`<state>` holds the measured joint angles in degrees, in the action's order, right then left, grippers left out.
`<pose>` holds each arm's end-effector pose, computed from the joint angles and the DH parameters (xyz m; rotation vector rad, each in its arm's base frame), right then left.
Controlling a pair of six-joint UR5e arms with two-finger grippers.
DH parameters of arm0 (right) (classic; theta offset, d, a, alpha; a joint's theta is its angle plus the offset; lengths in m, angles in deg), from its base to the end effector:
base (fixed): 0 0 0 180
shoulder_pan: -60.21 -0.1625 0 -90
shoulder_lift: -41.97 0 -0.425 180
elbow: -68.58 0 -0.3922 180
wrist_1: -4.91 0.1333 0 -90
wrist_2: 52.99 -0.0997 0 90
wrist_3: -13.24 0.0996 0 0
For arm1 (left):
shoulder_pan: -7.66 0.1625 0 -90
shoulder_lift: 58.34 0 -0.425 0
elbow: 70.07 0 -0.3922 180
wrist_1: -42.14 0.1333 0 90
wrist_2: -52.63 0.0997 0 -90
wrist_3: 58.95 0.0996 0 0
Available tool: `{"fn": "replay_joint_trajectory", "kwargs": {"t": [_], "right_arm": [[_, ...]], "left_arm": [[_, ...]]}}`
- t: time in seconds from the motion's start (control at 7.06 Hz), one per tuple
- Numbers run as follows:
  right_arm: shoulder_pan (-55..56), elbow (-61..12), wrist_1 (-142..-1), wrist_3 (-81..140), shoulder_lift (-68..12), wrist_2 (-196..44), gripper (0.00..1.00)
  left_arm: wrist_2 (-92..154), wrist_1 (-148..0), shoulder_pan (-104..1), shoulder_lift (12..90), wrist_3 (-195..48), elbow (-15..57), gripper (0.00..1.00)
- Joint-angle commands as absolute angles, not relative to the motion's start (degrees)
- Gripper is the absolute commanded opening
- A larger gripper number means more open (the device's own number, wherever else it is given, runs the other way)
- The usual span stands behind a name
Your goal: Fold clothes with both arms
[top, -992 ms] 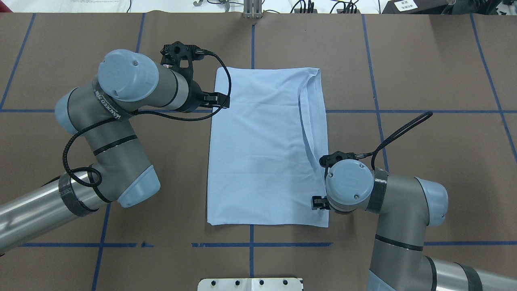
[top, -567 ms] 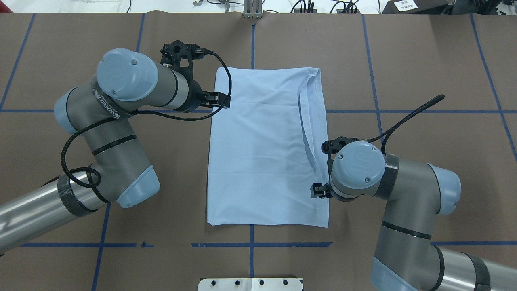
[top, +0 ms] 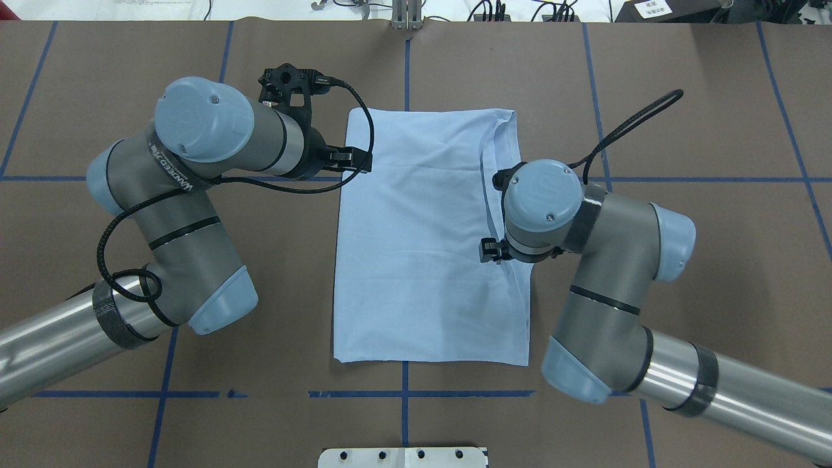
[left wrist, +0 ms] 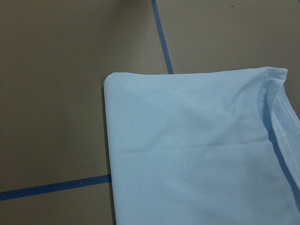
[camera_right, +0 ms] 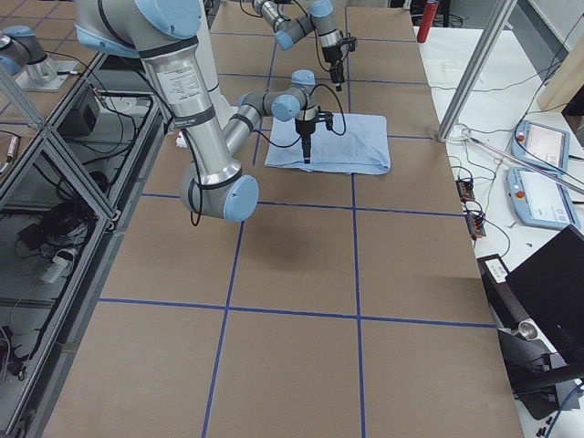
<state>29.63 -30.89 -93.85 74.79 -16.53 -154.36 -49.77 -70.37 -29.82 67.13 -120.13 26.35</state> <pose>-0.5057 -0.4309 0.2972 0.1079 -0.5827 -0.0197 0.4631 -0.4961 0.1989 0.4501 1.0421 -0.0129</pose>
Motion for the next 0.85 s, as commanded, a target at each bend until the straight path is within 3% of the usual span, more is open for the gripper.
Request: {"fn": "replay_joint_trajectory", "kwargs": {"t": [0.0, 0.14, 0.71], "right_arm": [[26.0, -14.7, -87.4, 73.2, -7.4, -154.4, 1.0], [25.4, -10.6, -84.1, 72.8, -6.0, -154.5, 1.0], [23.2, -10.1, -84.2, 70.5, -7.0, -157.9, 1.0]], "left_arm": [[-49.8, -73.3, -29.9, 66.6, -119.9, 26.0, 1.0], [-49.8, -73.3, -29.9, 66.6, -119.9, 26.1, 1.0], [-49.8, -73.5, -29.9, 66.6, -119.9, 26.1, 1.0]]}}
